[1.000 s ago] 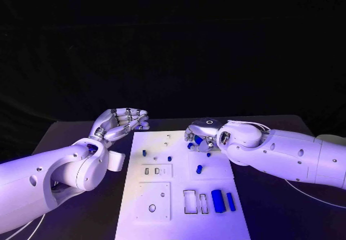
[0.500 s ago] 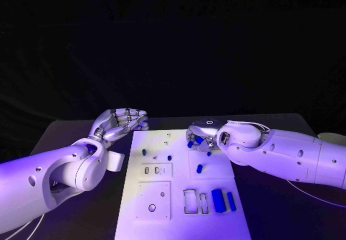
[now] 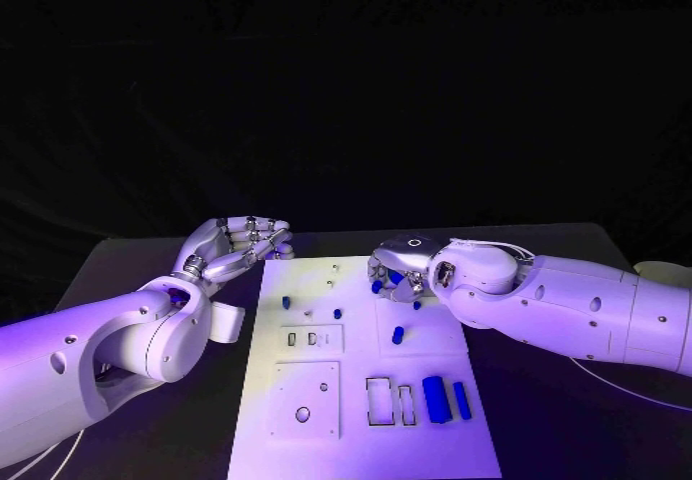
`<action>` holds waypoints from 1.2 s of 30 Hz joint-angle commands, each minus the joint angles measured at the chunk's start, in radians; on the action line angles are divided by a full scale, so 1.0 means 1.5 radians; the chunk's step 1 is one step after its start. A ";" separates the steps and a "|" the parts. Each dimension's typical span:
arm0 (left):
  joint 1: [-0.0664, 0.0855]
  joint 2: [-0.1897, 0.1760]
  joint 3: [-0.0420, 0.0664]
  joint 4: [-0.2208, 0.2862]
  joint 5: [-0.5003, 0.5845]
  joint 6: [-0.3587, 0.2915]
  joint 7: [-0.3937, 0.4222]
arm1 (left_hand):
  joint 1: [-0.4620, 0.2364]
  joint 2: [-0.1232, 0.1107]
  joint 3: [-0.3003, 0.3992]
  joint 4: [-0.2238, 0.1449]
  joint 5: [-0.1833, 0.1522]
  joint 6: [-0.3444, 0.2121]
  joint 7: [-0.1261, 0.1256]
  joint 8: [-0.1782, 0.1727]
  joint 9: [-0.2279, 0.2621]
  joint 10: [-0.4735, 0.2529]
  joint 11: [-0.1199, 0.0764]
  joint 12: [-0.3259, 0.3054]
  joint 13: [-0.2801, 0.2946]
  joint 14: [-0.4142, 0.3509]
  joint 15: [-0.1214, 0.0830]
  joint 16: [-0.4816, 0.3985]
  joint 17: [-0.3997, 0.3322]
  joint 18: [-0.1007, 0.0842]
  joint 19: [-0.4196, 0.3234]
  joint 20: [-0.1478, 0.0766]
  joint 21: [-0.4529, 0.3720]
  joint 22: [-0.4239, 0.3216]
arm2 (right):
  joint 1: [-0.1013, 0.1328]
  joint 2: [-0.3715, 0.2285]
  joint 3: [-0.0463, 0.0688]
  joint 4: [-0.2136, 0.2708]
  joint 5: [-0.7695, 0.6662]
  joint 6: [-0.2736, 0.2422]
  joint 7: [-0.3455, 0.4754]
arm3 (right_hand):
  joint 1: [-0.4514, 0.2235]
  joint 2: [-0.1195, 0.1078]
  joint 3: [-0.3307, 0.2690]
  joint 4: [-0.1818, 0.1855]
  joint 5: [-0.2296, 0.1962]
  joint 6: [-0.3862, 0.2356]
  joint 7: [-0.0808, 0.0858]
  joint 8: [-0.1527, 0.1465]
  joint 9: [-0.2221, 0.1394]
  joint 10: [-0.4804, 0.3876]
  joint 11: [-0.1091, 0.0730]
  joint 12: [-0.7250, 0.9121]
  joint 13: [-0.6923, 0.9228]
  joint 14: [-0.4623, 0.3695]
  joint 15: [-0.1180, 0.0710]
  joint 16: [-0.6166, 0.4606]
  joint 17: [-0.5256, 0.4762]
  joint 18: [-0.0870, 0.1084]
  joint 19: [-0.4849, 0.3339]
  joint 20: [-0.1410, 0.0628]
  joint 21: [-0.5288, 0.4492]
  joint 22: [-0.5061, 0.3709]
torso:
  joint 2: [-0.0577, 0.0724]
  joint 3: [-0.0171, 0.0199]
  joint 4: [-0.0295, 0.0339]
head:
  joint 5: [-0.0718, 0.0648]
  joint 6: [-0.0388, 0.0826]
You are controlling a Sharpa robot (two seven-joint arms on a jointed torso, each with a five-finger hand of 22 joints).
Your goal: Assemble the parts on the task board
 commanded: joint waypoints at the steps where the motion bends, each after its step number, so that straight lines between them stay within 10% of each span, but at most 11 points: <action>1: 0.002 0.000 0.001 0.001 -0.001 0.013 0.000 | -0.003 -0.004 0.005 0.000 -0.003 -0.002 0.000 -0.002 0.001 0.000 0.005 -0.003 -0.001 -0.002 0.003 0.002 0.001 0.009 0.003 -0.001 0.002 0.001 | -0.001 -0.001 -0.001 0.002 -0.012 -0.023 -0.020 | 0.000 0.015 0.005 0.004 -0.018 0.008 -0.001 0.006 0.007 0.008 -0.001 0.004 0.002 0.028 -0.006 0.004 0.001 -0.005 0.005 -0.001 0.005 0.041 | 0.001 0.0000 0.0010 | 0.000 0.001; 14: 0.002 -0.001 0.001 -0.005 0.000 0.016 -0.005 | -0.002 -0.004 0.008 -0.003 -0.003 -0.006 0.003 -0.005 0.001 -0.003 0.006 -0.008 -0.001 -0.002 0.004 0.003 0.004 0.008 0.004 -0.001 0.004 0.001 | 0.000 0.004 0.005 0.036 -0.008 -0.110 -0.061 | 0.000 0.021 0.013 0.008 -0.023 0.019 -0.007 0.019 0.020 0.017 -0.006 0.010 0.007 0.028 -0.010 0.007 0.003 -0.008 0.012 -0.005 0.014 0.056 | 0.004 -0.0001 0.0026 | 0.004 0.010; 36: 0.002 0.004 0.001 -0.006 0.001 0.022 -0.008 | 0.001 -0.003 0.011 -0.005 -0.002 -0.007 0.003 -0.006 0.001 -0.003 0.007 -0.010 -0.001 -0.003 0.004 0.003 0.005 0.008 0.004 -0.002 0.004 0.001 | -0.004 0.097 0.007 -0.062 0.021 -0.156 -0.069 | -0.007 0.020 0.012 0.014 -0.028 0.016 -0.007 0.020 0.025 0.016 -0.006 0.010 0.008 0.028 -0.011 0.008 0.003 -0.008 0.012 -0.006 0.015 0.057 | 0.009 0.0008 0.0056 | 0.010 0.006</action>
